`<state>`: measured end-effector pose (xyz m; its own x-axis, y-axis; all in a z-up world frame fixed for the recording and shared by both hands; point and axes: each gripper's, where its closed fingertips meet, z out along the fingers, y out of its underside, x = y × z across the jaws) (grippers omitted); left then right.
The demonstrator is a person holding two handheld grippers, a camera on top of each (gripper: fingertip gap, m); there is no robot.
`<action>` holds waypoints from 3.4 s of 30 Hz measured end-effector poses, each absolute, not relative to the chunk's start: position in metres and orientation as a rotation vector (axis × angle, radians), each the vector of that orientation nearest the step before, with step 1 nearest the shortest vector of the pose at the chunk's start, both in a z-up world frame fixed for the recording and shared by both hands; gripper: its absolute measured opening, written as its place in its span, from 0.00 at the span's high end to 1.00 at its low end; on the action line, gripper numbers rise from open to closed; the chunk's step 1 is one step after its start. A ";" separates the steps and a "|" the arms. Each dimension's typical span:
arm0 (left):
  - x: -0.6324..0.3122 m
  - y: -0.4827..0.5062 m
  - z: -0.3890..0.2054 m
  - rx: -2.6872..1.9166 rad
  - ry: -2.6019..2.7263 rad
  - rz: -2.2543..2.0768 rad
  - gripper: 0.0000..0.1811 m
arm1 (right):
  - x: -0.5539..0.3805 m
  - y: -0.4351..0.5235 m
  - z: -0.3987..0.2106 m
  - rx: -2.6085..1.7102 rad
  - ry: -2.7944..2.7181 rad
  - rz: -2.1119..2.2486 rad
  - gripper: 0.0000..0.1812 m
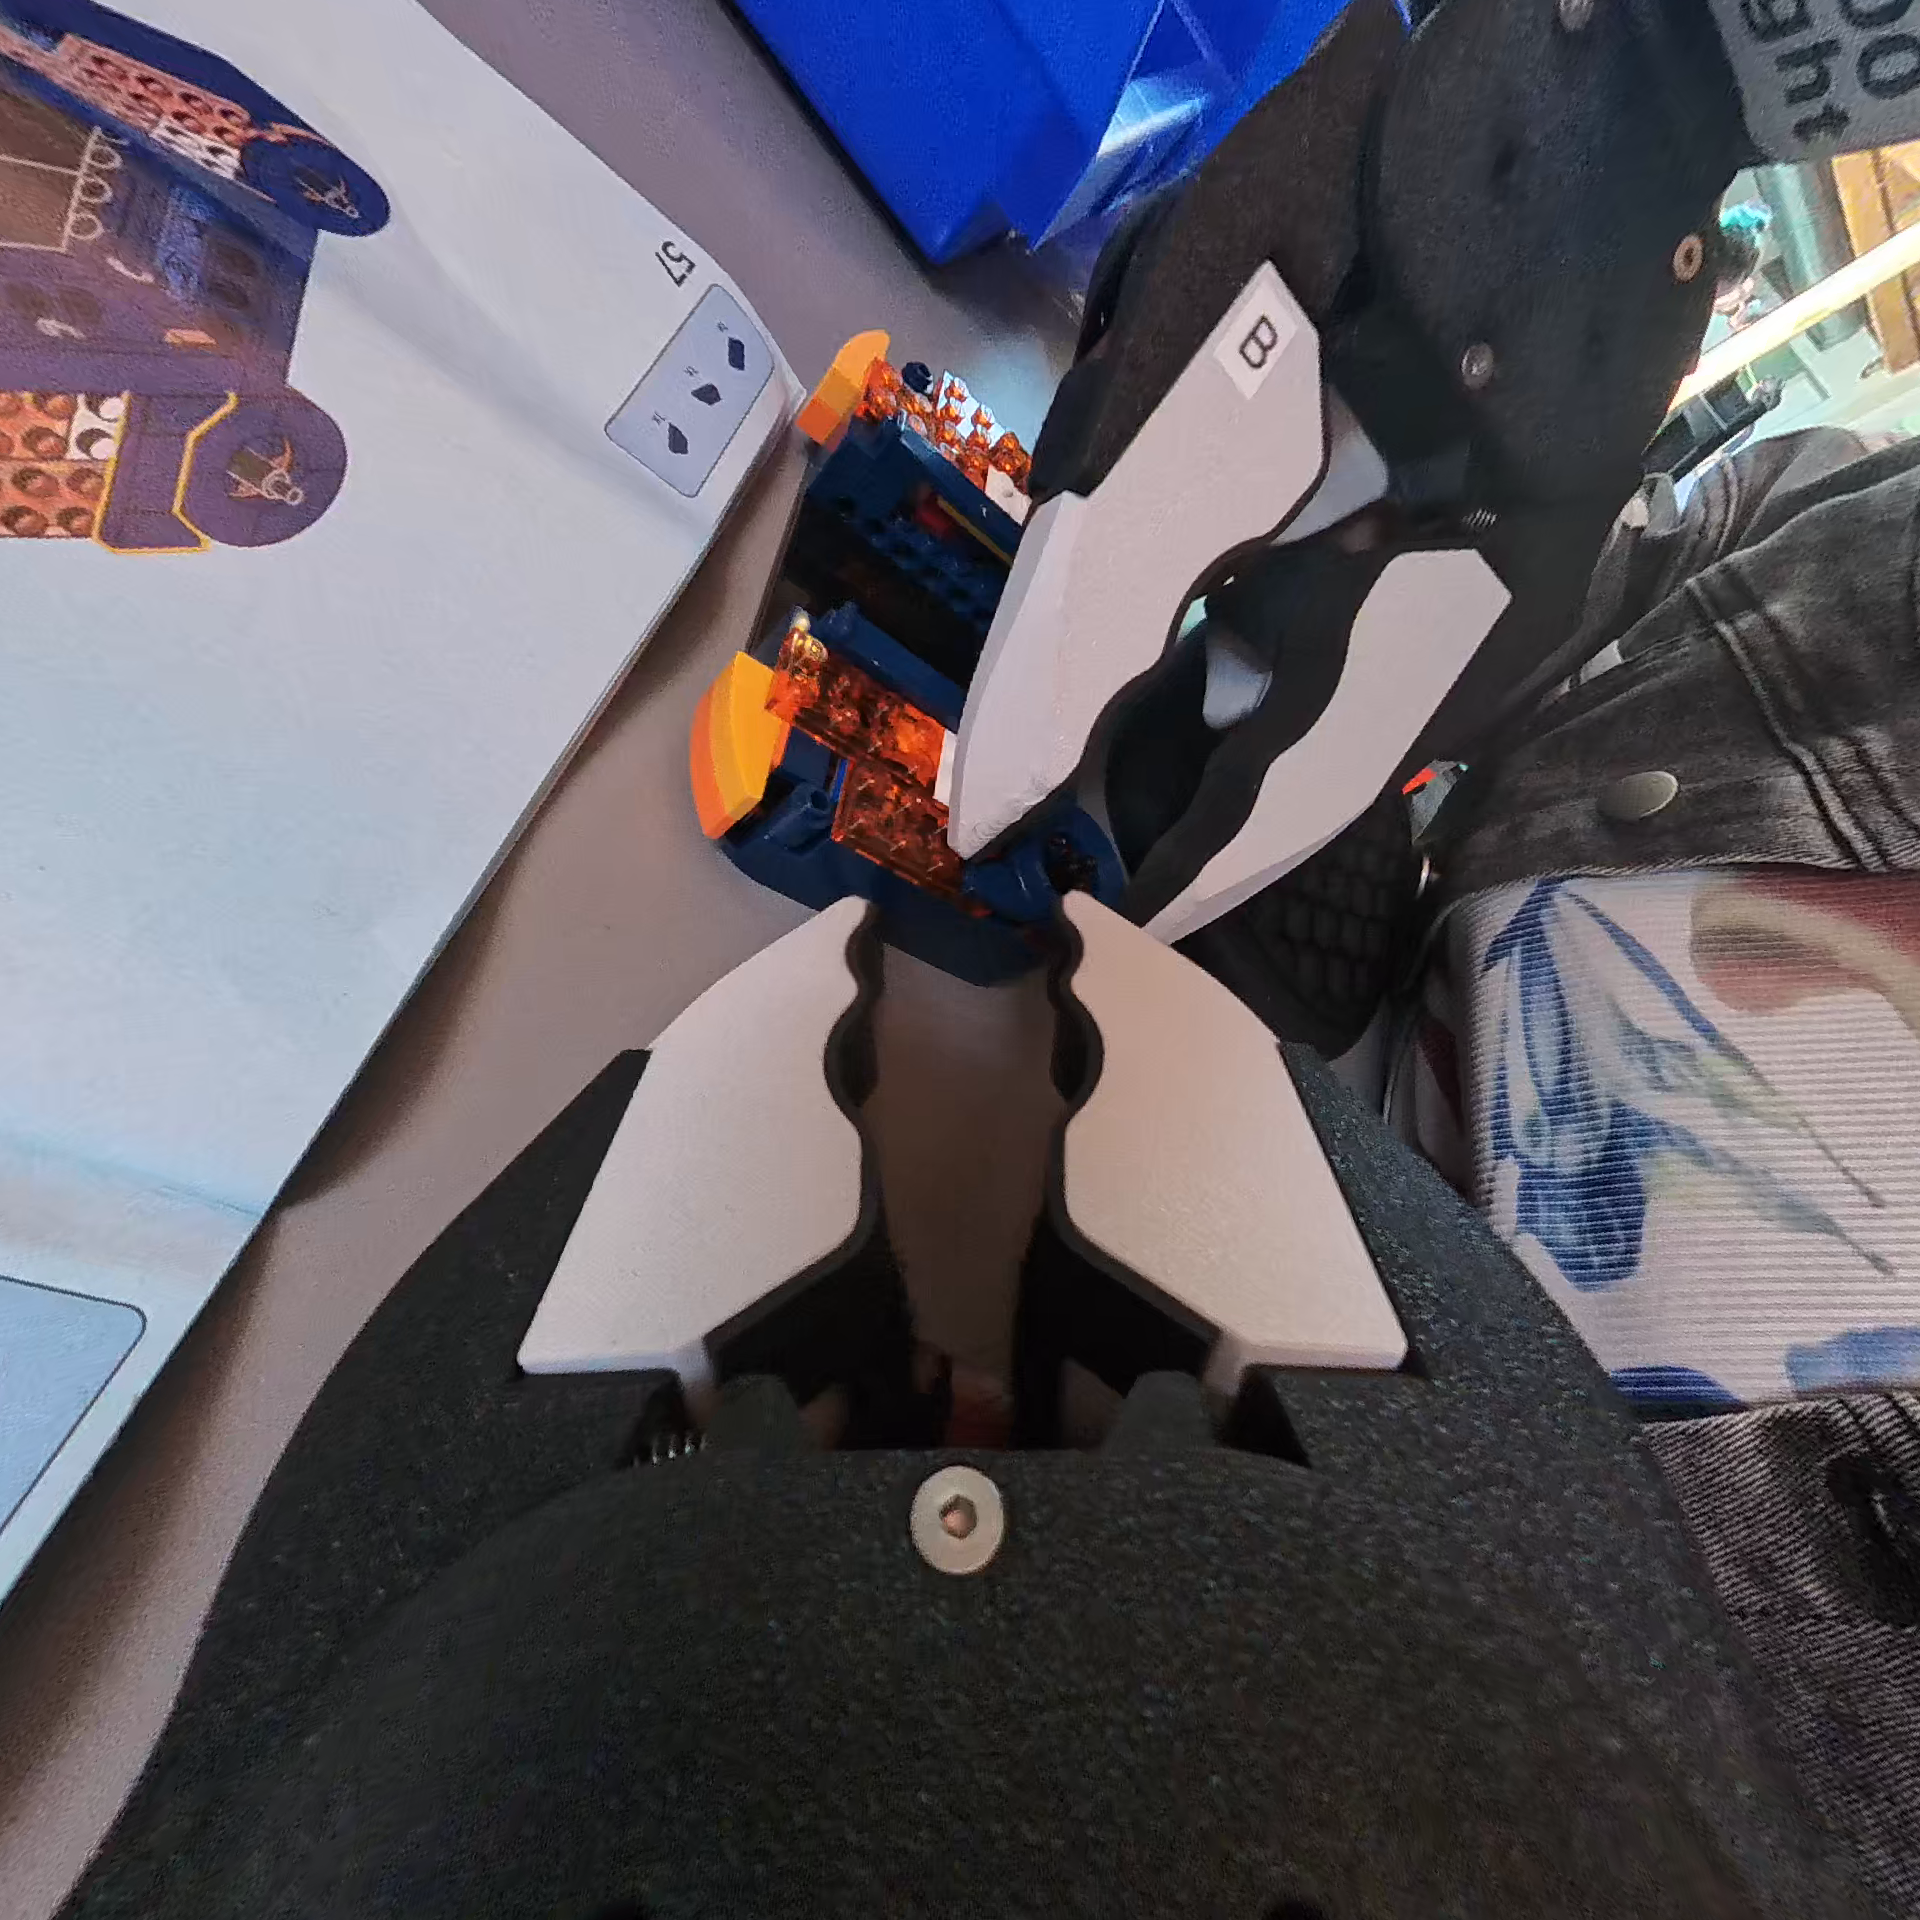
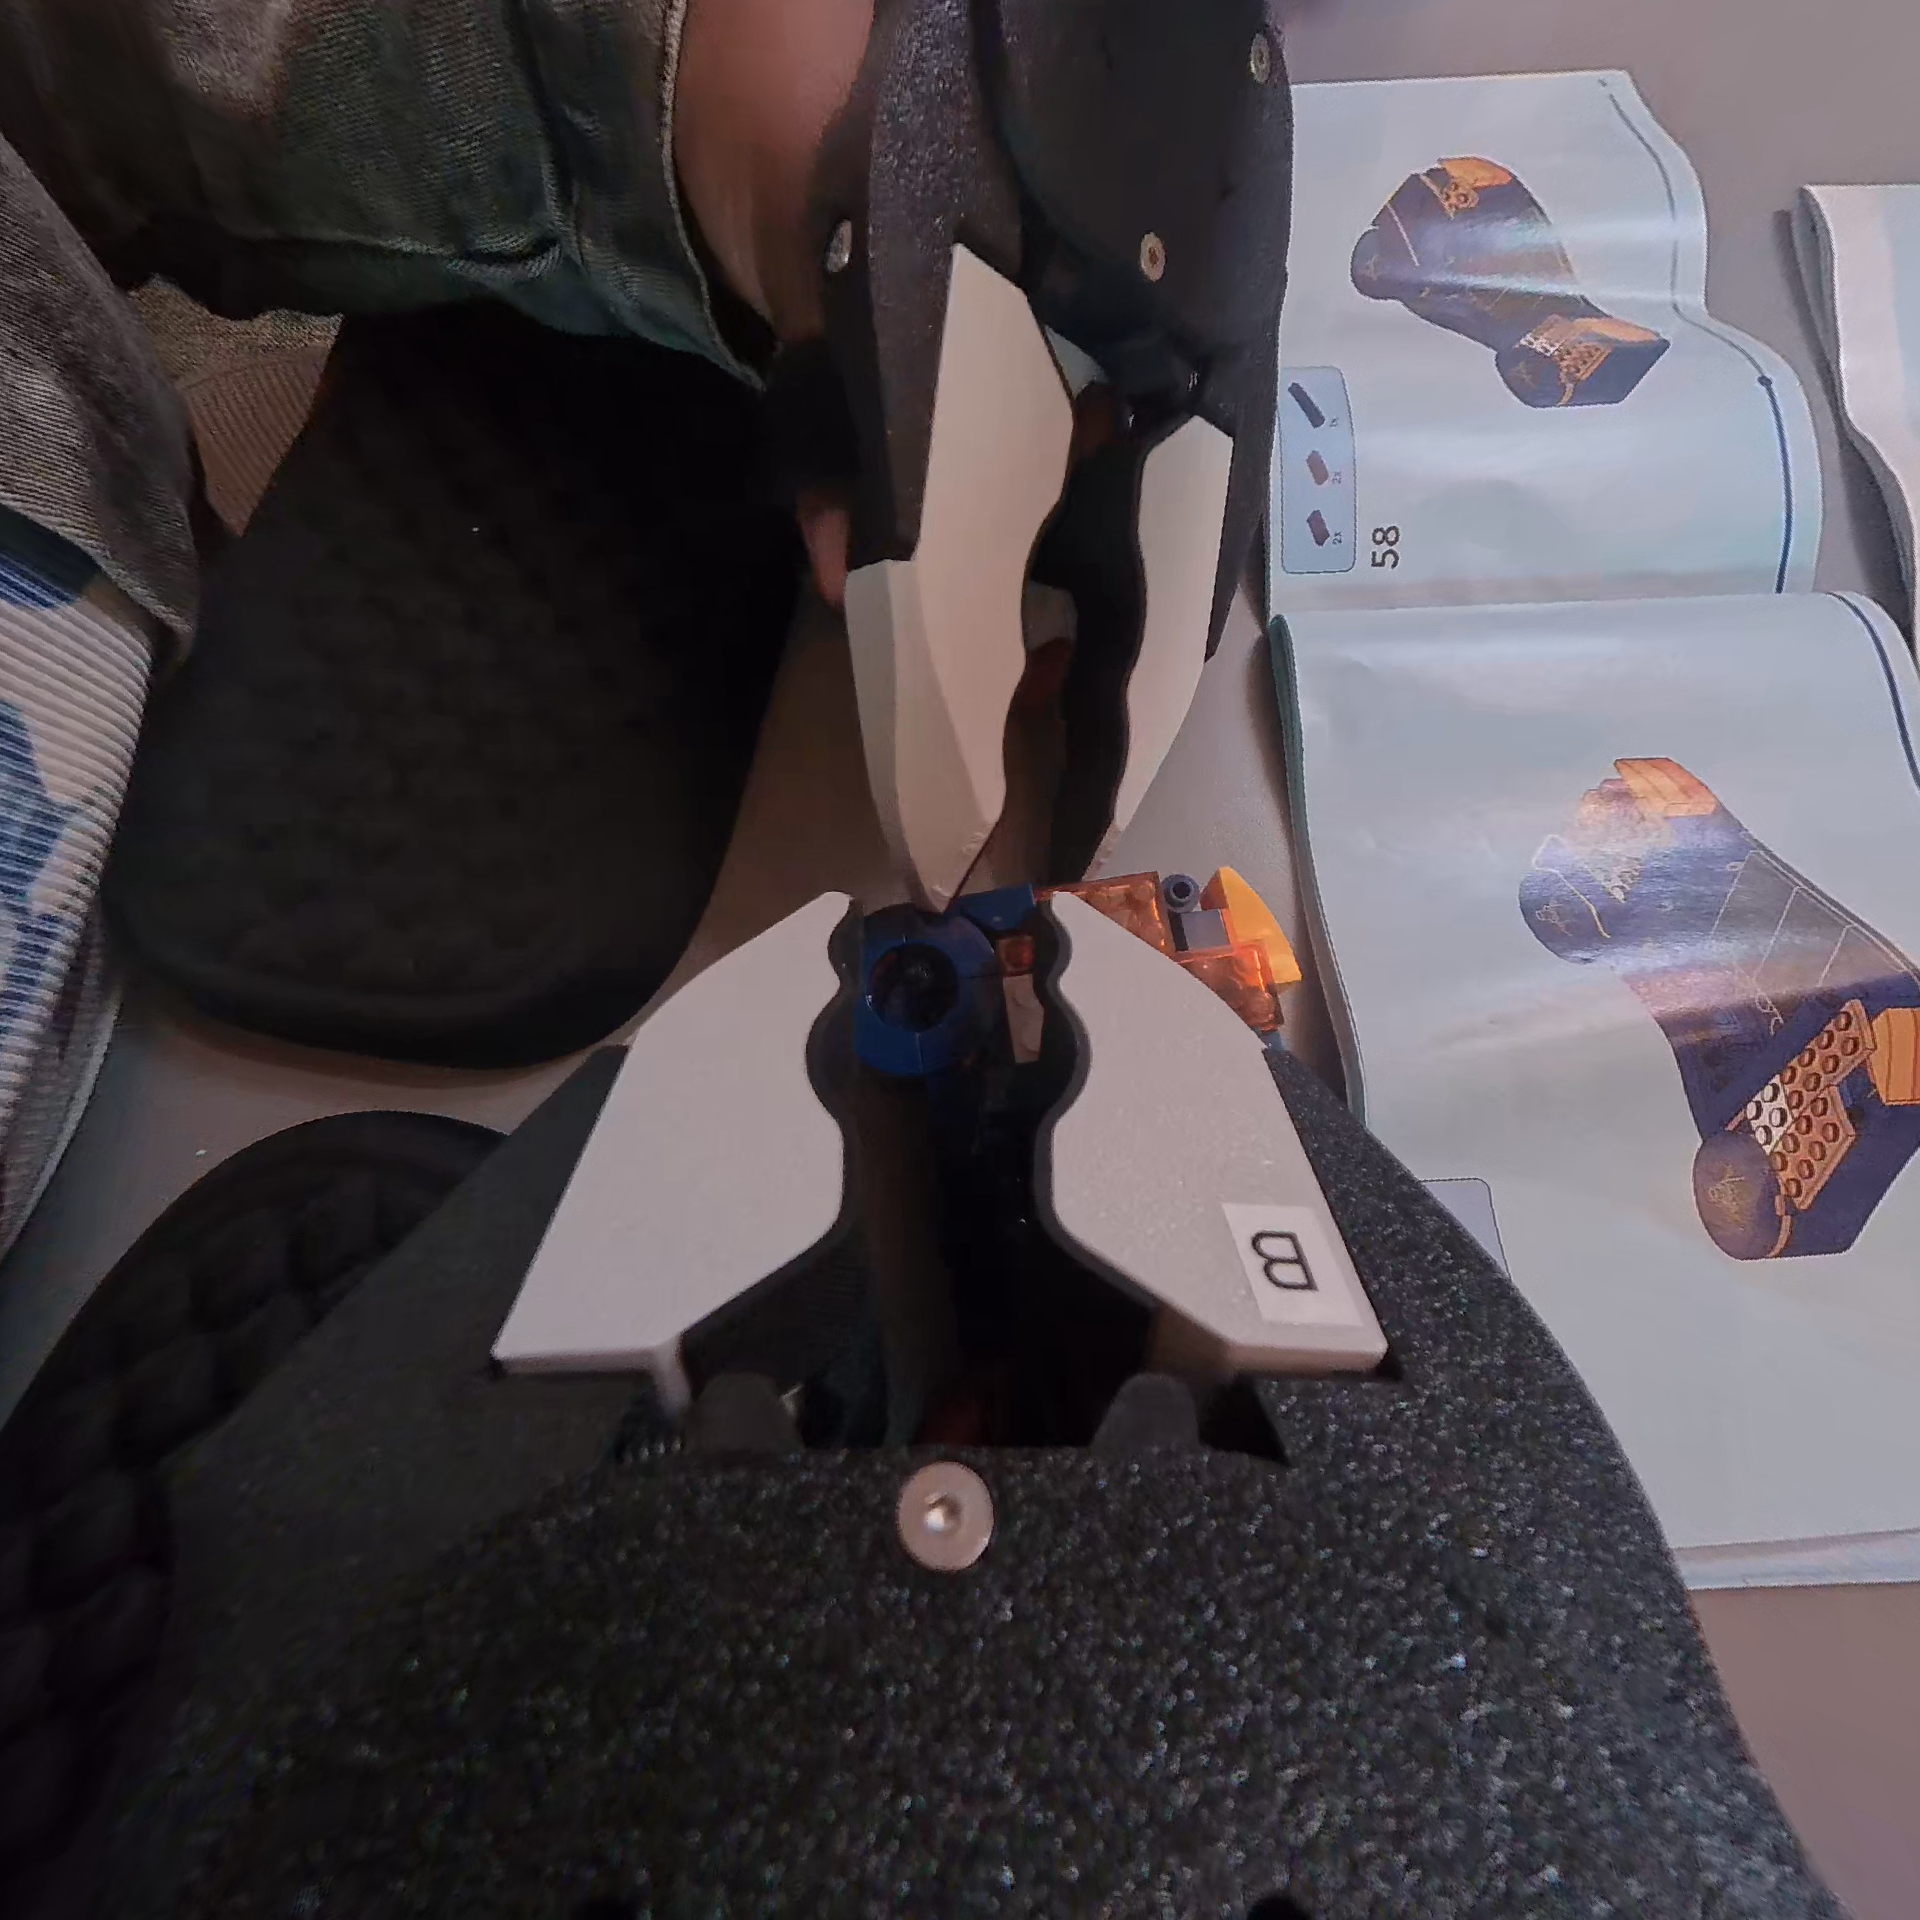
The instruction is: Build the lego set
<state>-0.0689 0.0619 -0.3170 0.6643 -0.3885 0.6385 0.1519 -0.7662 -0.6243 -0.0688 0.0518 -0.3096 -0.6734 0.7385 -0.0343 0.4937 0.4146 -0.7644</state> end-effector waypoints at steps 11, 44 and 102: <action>-0.067 0.059 -0.313 -2.189 0.214 -1.067 0.93 | -0.069 0.052 -0.310 -1.075 -2.362 1.122 0.83; -0.068 0.057 -0.313 -2.170 0.281 -0.996 0.95 | -0.060 0.045 -0.310 -0.950 -2.423 1.130 0.81; -0.172 -0.063 -0.334 -2.516 0.202 -0.253 0.92 | -0.023 0.110 -0.284 -1.340 -2.098 1.071 0.73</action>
